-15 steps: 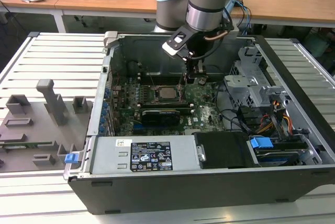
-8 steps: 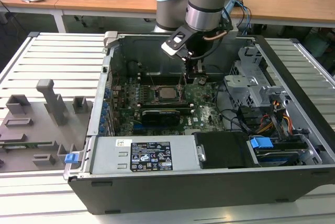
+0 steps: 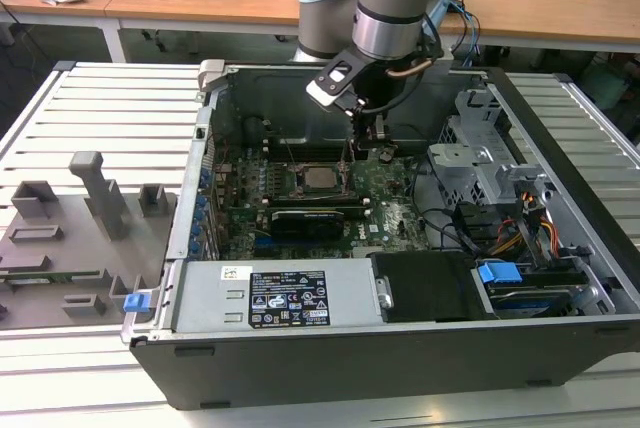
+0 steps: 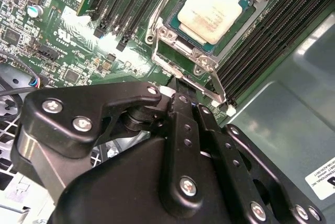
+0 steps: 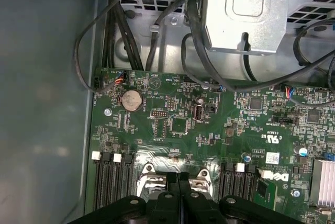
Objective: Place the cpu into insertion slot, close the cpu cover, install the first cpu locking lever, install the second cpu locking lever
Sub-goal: 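Close the cpu cover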
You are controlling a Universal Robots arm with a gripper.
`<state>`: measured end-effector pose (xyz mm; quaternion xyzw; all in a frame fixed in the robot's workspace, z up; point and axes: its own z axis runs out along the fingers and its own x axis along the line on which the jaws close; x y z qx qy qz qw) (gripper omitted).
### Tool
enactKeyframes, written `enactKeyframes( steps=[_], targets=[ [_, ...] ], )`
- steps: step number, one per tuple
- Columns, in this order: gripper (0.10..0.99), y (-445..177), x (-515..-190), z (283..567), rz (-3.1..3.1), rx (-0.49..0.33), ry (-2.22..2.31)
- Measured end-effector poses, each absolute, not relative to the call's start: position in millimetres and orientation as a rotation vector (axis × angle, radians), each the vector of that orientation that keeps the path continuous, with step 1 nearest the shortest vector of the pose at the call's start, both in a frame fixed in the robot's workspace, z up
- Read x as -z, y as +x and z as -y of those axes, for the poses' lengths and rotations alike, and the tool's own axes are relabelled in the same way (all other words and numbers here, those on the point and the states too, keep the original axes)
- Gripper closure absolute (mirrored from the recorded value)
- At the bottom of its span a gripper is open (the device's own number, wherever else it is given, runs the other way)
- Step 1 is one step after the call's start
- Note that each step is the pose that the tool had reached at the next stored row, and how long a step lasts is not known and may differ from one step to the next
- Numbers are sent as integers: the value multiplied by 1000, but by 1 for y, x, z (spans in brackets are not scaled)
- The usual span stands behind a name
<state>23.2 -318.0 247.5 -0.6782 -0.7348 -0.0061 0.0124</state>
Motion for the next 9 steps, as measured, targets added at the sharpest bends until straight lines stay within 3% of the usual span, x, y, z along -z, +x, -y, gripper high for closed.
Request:
enactKeyframes(
  steps=[9],
  targets=[
    [980,21,-248,318,2290,19,-2114]
  ],
)
